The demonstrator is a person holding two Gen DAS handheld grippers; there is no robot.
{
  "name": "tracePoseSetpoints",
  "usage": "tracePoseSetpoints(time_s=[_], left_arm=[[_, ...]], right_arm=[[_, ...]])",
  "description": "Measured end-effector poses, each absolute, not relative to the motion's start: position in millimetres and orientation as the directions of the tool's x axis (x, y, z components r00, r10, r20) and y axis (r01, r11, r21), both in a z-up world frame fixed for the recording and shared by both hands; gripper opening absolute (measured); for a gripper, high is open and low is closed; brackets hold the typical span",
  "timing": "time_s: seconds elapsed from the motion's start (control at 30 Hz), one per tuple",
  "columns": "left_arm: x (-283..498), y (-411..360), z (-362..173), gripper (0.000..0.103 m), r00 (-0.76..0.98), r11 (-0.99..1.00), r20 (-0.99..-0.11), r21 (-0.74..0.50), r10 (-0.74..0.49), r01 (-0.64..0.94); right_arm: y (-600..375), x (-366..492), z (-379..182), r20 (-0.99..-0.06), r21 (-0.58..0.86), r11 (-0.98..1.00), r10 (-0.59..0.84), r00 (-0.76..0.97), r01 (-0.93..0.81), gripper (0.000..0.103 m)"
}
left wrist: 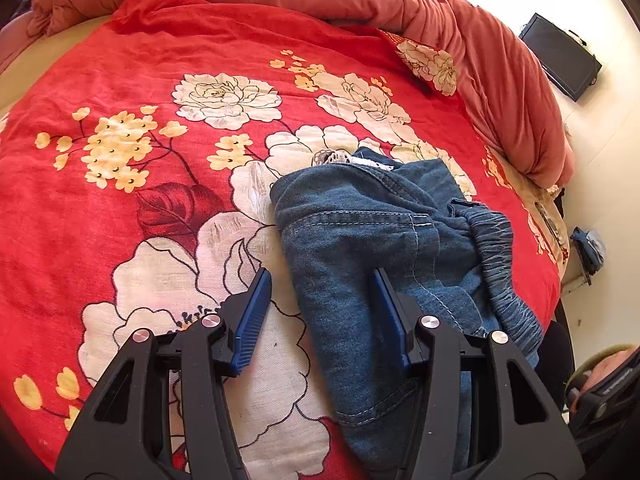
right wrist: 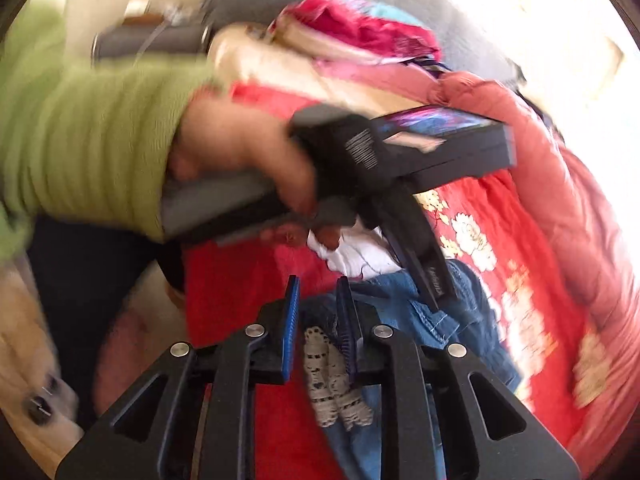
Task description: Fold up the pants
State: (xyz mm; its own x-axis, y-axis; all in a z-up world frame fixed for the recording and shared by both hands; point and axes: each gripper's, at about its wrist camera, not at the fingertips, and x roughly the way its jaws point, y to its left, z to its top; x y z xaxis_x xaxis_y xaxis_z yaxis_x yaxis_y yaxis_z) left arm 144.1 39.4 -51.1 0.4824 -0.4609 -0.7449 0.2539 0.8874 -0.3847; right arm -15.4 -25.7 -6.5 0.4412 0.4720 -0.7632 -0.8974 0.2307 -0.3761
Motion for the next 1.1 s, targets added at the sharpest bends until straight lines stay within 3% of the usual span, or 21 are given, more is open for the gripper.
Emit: tracePoseSetpoints(time_s=[0.17, 0.2, 0.33, 0.53, 0.83, 0.93, 1.1], left_arm=[[143.7, 39.0, -51.0, 0.043, 0.485, 0.888, -0.744, -0.384, -0.461, 0.255], [143.6, 39.0, -51.2, 0.043, 0.484, 0.887, -0.744, -0.385, -0.462, 0.254], [142.2, 38.9, -50.2, 0.045, 0.484, 0.884, -0.739, -0.391, -0.468, 0.258], [140.6, 35.3, -48.8, 0.049, 0.491, 0.888, -0.74, -0.373, -0.46, 0.268], [141.2, 36.5, -50.1, 0.049, 0.497, 0.892, -0.74, -0.365, -0.452, 0.268], [139.8, 35.0, -49.8, 0.049, 0.501, 0.895, -0.742, -0.357, -0.445, 0.267], [138.3, 34.6, -49.3, 0.049, 0.506, 0.898, -0.742, -0.349, -0.44, 0.268]], right_arm=[[-6.9, -20.3, -27.5, -0.767, -0.521, 0.121, 0.368, 0.526, -0.845, 0.019], [-4.5, -20.4, -28.6, -0.773, -0.519, 0.114, 0.36, 0.522, -0.847, 0.012], [-15.5, -29.3, -25.3, -0.822, -0.454, 0.061, 0.358, 0.444, -0.889, 0.008], [-37.8, -16.7, -24.8, -0.832, -0.288, 0.217, 0.425, 0.356, -0.933, 0.009], [-50.5, -16.8, -24.7, -0.789, -0.171, 0.361, 0.508, 0.347, -0.917, 0.029], [-58.3, -17.3, -13.9, -0.76, -0.078, 0.421, 0.562, 0.327, -0.904, 0.03], [-68.3, -18.0, 1.4, -0.715, -0.037, 0.487, 0.597, 0.364, -0.873, 0.034]])
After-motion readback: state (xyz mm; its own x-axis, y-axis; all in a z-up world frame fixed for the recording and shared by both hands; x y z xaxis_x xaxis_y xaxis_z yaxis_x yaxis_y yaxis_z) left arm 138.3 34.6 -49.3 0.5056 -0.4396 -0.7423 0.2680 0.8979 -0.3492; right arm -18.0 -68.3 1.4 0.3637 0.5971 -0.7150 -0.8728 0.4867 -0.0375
